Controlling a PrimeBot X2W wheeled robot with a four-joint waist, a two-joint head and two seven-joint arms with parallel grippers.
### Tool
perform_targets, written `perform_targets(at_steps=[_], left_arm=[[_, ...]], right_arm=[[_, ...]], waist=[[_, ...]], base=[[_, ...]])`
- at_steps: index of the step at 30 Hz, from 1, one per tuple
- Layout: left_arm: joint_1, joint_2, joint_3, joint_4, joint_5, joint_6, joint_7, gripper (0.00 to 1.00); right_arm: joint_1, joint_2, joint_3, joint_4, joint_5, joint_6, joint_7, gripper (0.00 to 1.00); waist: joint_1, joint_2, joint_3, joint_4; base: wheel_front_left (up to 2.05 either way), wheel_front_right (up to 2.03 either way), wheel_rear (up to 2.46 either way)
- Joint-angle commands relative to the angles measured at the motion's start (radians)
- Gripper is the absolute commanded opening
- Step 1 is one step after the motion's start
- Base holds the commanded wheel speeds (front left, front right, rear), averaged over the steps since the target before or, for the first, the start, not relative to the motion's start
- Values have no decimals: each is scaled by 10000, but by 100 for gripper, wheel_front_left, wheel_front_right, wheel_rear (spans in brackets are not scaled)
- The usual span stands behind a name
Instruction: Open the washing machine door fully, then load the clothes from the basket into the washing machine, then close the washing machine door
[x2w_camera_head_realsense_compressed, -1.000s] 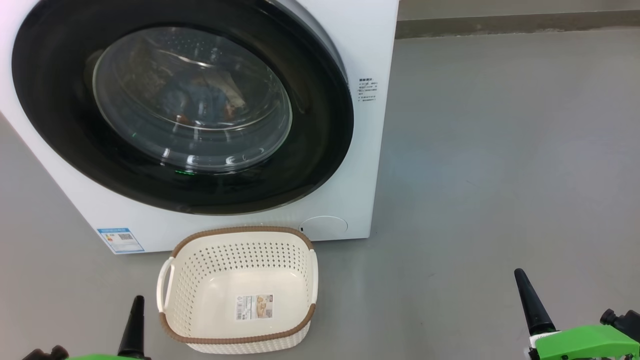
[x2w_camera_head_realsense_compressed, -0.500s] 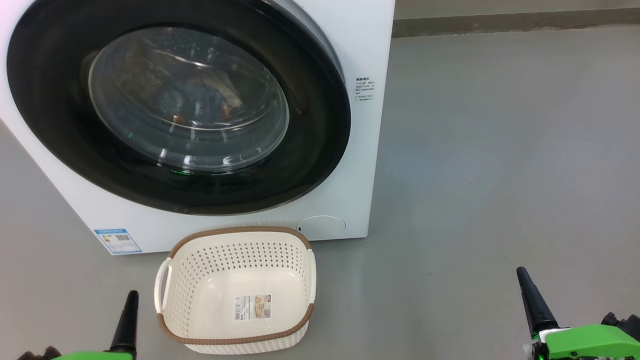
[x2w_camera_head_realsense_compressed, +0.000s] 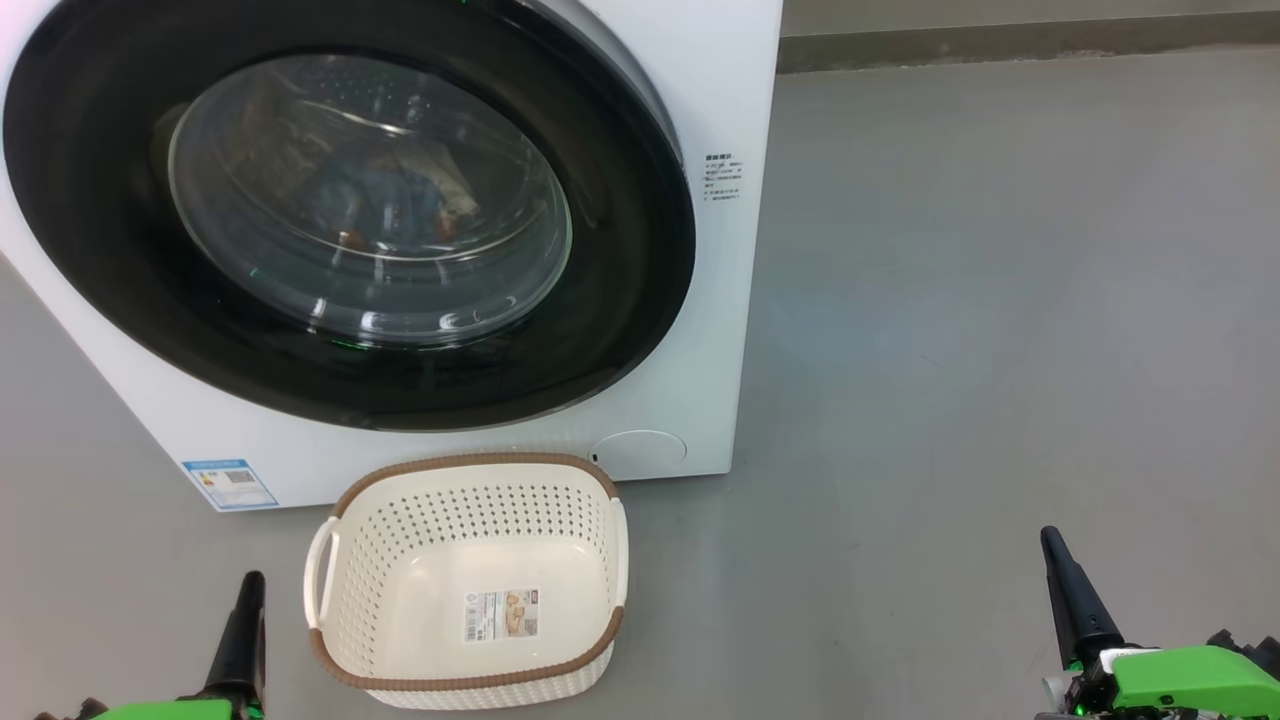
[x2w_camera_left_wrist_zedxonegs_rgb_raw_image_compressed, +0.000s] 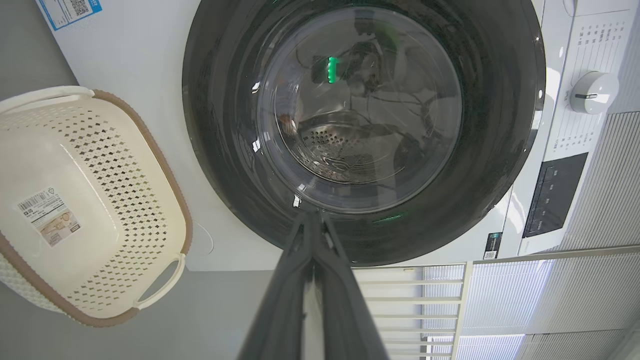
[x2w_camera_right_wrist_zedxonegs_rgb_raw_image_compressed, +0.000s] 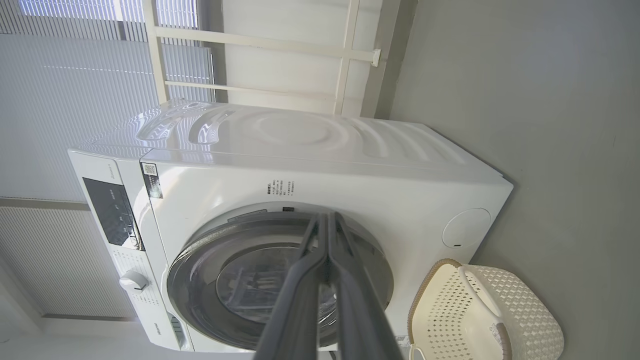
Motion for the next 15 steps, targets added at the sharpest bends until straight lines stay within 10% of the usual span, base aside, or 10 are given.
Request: perform_targets(at_steps=[1, 15], left_arm=[[-462, 122, 389, -161, -251, -181, 71, 0], [-549, 77, 555, -91, -825, -278, 225, 0]], right_arm=[[-529, -118, 195, -204, 329, -11, 86, 0], [-608, -123, 180, -115, 970, -13, 169, 0]], waist=[[-1, 0, 2, -5], [-1, 0, 10, -34]], base=[[0, 0, 0], [0, 0, 0]])
